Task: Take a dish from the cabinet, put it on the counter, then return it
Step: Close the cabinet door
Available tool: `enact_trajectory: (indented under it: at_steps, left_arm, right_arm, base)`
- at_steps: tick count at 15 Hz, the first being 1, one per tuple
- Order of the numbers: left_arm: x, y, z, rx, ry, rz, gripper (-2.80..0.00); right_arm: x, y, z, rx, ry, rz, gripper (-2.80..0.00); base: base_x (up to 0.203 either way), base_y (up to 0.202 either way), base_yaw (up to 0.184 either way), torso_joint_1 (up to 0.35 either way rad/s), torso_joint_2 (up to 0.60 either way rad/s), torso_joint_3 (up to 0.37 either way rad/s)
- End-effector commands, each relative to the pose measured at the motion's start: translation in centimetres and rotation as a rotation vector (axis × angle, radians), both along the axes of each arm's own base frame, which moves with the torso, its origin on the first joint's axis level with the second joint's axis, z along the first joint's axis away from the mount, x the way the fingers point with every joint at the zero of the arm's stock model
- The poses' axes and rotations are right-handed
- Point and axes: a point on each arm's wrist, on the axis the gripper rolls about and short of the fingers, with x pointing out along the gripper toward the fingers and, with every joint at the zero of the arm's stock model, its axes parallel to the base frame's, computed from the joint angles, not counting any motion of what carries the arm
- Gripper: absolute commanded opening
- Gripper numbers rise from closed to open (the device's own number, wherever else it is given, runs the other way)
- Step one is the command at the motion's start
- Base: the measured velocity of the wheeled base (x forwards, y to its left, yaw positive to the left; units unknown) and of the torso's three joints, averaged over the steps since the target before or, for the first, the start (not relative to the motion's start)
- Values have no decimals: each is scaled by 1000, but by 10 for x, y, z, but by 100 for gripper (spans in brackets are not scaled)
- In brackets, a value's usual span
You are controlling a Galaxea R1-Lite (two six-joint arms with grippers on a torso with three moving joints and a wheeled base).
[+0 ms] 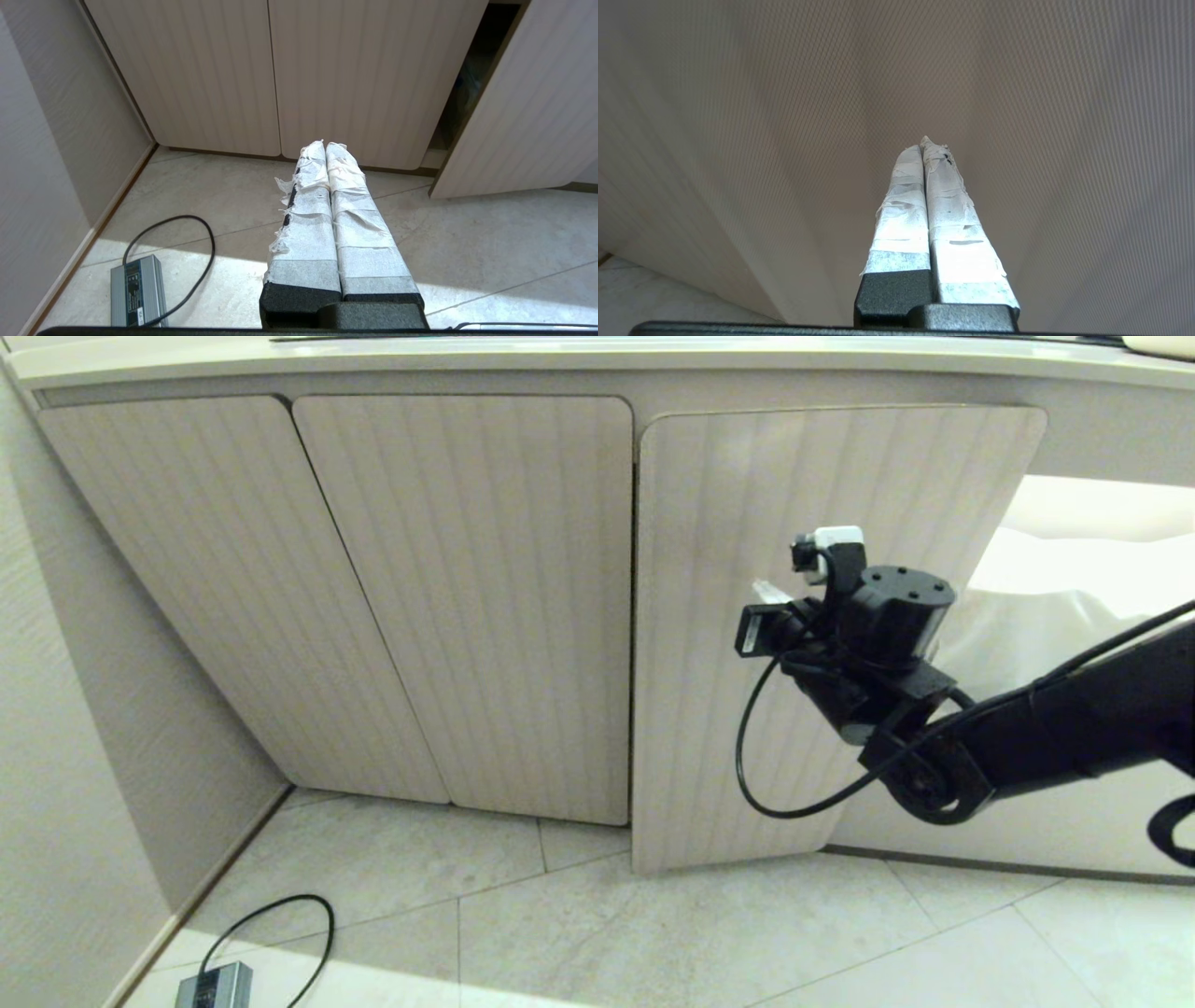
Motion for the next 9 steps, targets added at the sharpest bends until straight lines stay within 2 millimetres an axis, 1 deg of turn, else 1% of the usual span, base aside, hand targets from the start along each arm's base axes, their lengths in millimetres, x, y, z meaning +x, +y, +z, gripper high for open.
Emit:
enact_trajectory:
  at_steps: [1, 4, 7, 9]
  left_arm:
    - [0, 0, 0, 0, -1, 0, -280]
    - [0, 0, 0, 0, 0, -1, -280]
    - [0, 0, 0, 0, -1, 0, -280]
    - [0, 0, 0, 0, 0, 0, -280]
  right_arm:
    - [0, 0, -1, 0, -1, -2, -280]
    - [-11, -6, 1, -3, -2, -2, -280]
    - [-31, -15, 0, -14, 18, -2, -280]
    - [-47, -24, 0, -20, 27, -2, -280]
  base:
    - [0, 0, 0, 0, 0, 0]
    - [0, 0, 0, 0, 0, 0]
    - [0, 0, 0, 0, 0, 0]
    - [0, 0, 0, 0, 0, 0]
